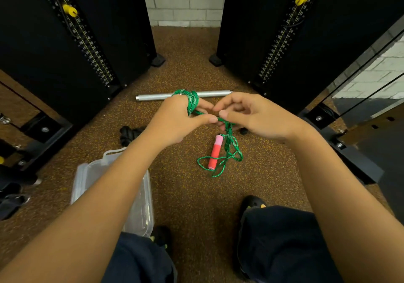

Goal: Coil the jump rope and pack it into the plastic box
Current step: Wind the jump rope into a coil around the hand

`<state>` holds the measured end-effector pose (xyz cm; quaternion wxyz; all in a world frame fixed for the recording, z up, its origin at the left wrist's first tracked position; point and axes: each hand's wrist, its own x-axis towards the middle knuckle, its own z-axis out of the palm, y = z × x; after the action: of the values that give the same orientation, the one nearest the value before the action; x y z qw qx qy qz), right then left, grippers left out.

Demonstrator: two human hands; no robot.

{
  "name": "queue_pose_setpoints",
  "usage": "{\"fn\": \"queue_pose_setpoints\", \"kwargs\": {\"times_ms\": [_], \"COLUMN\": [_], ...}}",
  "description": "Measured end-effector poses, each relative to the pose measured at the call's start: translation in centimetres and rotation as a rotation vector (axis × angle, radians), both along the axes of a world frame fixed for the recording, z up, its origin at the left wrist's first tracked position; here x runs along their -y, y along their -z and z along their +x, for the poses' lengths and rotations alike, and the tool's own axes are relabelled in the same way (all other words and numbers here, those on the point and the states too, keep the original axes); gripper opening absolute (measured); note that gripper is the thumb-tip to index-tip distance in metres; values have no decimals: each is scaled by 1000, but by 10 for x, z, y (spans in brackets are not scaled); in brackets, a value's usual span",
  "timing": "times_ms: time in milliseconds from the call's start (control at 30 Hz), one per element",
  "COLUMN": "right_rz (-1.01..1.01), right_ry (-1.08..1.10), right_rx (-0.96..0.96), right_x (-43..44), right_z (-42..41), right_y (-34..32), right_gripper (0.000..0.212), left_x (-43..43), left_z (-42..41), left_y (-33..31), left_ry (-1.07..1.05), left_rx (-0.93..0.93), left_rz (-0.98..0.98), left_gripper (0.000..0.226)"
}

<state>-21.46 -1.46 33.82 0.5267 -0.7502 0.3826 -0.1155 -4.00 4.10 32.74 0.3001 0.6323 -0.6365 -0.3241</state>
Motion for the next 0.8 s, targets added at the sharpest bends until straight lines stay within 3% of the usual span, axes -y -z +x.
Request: {"fn": "queue_pose_setpoints", "kwargs": {"times_ms": [133,267,367,433,567,667,800], "right_rz": [33,3,-106,-234,-390,-374,-294], "right_ry": [-18,-10,4,48,155,177,93], "right_rx": [-43,-25,-96,-150,-259,-392,-545], "right_x": [3,3,4,6,12,17,16], "right_z": [-3,-4,-5,-8,-21,-31,-28], "right_y": [2,-1,-3,-4,-6,-1,11], "right_gripper": [21,17,17,15,13,11,11], "left_x": [2,3,1,2,5,6,7], "left_z": [6,8,7,10,27,41,37], "left_y": [4,5,5,4,3,3,2], "left_ry": [-27,56,68,7,-229,-415,-429], "left_rx": [89,82,82,74,61,-111,-185], "left_rz": [-92,-25,19,-12,-40,-16,-2], "left_gripper": [13,19,11,4,24,32,34]}}
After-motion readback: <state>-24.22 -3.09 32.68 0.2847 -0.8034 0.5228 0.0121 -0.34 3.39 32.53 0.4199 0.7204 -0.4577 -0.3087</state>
